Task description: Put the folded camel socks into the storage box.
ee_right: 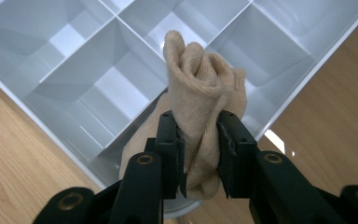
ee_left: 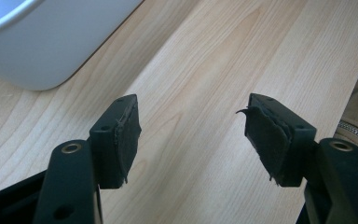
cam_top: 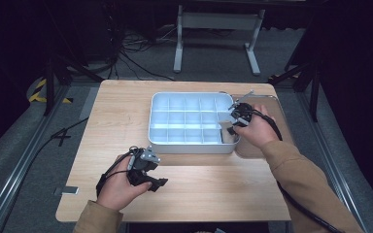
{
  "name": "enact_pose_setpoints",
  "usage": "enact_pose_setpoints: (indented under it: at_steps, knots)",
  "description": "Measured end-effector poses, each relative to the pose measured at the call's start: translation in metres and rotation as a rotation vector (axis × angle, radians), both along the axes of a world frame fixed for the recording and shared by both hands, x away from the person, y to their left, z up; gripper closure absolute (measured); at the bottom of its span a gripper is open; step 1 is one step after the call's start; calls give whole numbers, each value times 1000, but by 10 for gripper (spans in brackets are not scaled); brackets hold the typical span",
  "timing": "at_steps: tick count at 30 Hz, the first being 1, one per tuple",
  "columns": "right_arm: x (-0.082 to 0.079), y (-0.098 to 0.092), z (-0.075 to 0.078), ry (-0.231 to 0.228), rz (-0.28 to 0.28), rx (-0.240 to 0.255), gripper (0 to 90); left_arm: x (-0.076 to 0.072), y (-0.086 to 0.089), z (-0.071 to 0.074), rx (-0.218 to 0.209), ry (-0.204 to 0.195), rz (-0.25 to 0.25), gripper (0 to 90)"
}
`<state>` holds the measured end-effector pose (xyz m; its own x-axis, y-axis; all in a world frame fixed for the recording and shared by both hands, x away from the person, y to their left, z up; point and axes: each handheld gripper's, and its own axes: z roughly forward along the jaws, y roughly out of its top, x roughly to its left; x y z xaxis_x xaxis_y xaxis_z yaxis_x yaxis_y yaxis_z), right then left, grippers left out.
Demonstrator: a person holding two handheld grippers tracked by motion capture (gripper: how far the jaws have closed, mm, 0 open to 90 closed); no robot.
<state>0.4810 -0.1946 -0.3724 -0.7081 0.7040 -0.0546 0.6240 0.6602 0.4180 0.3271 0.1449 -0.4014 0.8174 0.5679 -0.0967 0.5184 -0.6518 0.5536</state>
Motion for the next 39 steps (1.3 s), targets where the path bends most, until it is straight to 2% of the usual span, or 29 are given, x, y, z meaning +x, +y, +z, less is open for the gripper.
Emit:
enact_pose_setpoints:
  at_steps: [8, 13, 24, 31, 39]
  knots:
    - [2, 6, -7, 28, -4, -38, 725, -2, 4, -1, -7, 3, 12, 361]
    - [3, 10, -10, 70, 2, -63, 732, -2, 5, -1, -4, 1, 11, 361]
    - [5, 21, -30, 138, 18, -140, 734, 0, 2, -1, -3, -2, 4, 361]
    - [11, 21, -42, 164, 5, -139, 728, 1, 1, -1, -3, 6, 1, 361]
    - [14, 25, -46, 179, 4, -159, 721, 1, 0, -2, 2, 5, 1, 360]
